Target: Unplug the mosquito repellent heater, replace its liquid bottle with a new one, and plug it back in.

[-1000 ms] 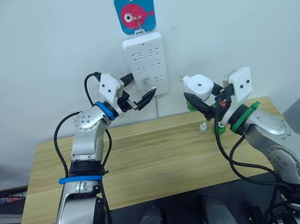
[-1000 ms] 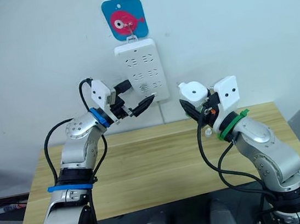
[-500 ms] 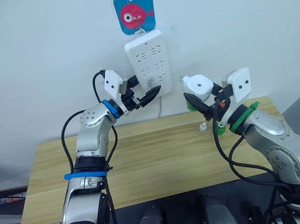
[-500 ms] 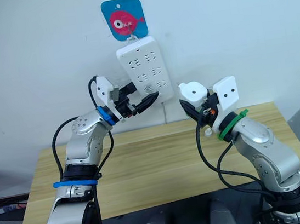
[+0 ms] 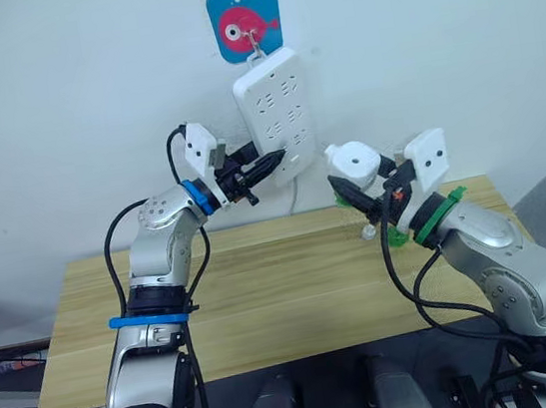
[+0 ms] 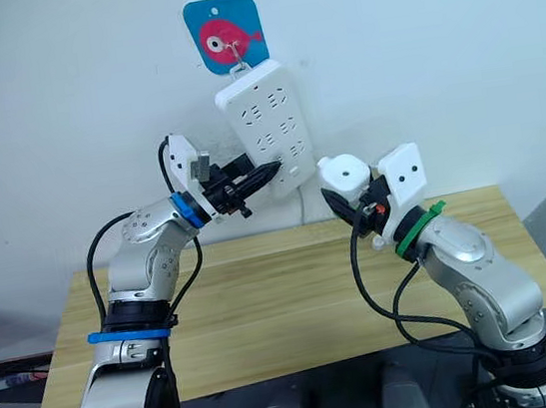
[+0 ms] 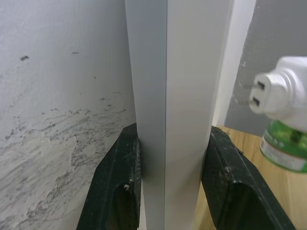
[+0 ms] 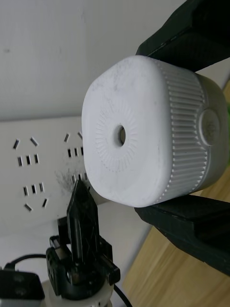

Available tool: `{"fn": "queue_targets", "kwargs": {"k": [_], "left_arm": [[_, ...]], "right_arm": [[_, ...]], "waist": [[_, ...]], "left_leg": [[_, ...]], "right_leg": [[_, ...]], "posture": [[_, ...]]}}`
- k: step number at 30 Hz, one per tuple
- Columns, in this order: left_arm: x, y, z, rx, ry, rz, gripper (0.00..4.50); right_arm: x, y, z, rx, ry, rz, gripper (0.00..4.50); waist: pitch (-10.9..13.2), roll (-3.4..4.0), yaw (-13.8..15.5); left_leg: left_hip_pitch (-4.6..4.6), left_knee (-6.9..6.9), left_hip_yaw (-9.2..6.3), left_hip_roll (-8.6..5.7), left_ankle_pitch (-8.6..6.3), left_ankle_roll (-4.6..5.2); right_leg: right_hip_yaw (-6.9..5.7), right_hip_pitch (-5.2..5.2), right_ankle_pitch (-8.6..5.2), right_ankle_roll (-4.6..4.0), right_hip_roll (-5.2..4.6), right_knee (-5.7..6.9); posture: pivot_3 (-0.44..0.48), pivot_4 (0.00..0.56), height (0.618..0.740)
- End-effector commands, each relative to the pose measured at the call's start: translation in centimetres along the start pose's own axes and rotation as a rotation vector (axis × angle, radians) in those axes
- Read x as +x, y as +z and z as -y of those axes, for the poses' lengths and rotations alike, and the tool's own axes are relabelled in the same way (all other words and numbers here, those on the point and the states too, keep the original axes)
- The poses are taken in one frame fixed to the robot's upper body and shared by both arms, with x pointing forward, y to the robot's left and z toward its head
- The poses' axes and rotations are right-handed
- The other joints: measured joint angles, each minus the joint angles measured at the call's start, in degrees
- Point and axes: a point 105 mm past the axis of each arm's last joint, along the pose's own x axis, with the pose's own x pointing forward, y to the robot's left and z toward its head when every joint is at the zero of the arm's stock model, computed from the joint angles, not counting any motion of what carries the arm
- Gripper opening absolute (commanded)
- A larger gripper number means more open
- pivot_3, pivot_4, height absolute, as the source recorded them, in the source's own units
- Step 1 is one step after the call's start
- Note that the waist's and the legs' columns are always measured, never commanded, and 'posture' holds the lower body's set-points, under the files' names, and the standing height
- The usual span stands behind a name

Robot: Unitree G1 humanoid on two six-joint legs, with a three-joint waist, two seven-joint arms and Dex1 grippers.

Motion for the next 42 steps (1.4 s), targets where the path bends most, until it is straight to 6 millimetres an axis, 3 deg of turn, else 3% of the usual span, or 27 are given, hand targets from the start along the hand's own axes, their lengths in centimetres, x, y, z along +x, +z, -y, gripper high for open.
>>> {"fn": "queue_targets", "kwargs": {"k": [1, 7, 11, 42], "left_arm": [[0.2, 0.9, 0.8, 0.018, -0.05, 0.015, 1.32], [0.2, 0.9, 0.8, 0.021, -0.055, 0.006, 1.32], [0.3, 0.9, 0.5, 0.033, -0.045, 0.006, 1.32], [0.2, 0.8, 0.6, 0.048, -0.033, 0.003, 1.32]], "right_arm": [[0.7, 1.8, -1.1, -0.024, 0.045, 0.054, 2.98], [2.3, 2.8, -0.4, -0.02, 0.012, 0.083, 2.98], [2.9, 2.4, 0.1, -0.033, 0.0, 0.073, 2.98], [4.0, 2.0, 0.0, -0.03, 0.005, 0.078, 2.98]], "waist": [[0.0, 0.0, -0.1], [0.0, 0.0, -0.1], [0.0, 0.0, -0.1], [0.0, 0.0, -0.3]], "left_leg": [[0.0, 0.0, 0.0, 0.0, 0.0, 0.0], [0.0, 0.0, -0.02, -0.02, 0.0, 0.0], [0.0, 0.0, -0.04, -0.02, 0.0, 0.0], [-0.01, 0.0, -0.03, -0.02, 0.0, 0.0]], "right_leg": [[0.0, 0.0, 0.0, 0.0, 0.0, 0.0], [-0.01, 0.0, 0.0, 0.0, -0.01, -0.03], [-0.03, 0.0, 0.0, 0.0, -0.01, -0.02], [-0.02, -0.02, 0.0, 0.0, -0.02, 0.0]], "posture": [[0.019, 0.168, 0.74], [0.022, 0.166, 0.74], [0.031, 0.167, 0.74], [0.039, 0.18, 0.74]]}}
